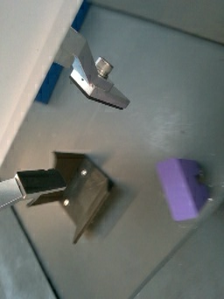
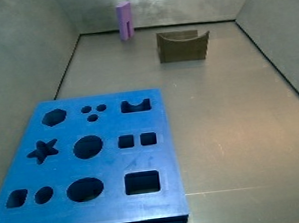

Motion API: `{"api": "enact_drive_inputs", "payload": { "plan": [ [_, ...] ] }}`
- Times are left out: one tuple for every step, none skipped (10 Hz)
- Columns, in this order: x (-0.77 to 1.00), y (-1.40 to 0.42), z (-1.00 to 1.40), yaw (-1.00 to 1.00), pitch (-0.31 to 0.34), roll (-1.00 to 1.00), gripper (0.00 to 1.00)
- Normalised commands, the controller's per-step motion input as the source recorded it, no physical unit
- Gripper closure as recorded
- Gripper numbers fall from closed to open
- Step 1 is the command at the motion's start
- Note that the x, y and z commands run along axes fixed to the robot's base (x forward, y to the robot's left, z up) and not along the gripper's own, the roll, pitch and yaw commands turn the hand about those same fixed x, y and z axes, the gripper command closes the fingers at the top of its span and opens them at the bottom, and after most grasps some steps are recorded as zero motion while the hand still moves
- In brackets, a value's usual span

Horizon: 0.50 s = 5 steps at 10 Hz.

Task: Pick up the double-square object. Move to above the board. Insert the double-square object.
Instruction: Pick up the double-square object.

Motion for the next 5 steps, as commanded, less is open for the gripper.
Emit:
{"api": "enact_drive_inputs", "payload": {
  "plan": [
    [0.12,0.33,-0.39,-0.54,-0.154,-0.29,0.00],
    [0.19,0.25,-0.36,-0.55,-0.269,-0.46,0.00],
    [0.19,0.23,-0.37,-0.57,-0.269,-0.48,0.00],
    [0.15,0.27,-0.40,-0.53,-0.237,-0.46,0.00],
    [0.03,0.38,-0.43,-0.46,-0.166,-0.35,0.00]
  ]
}}
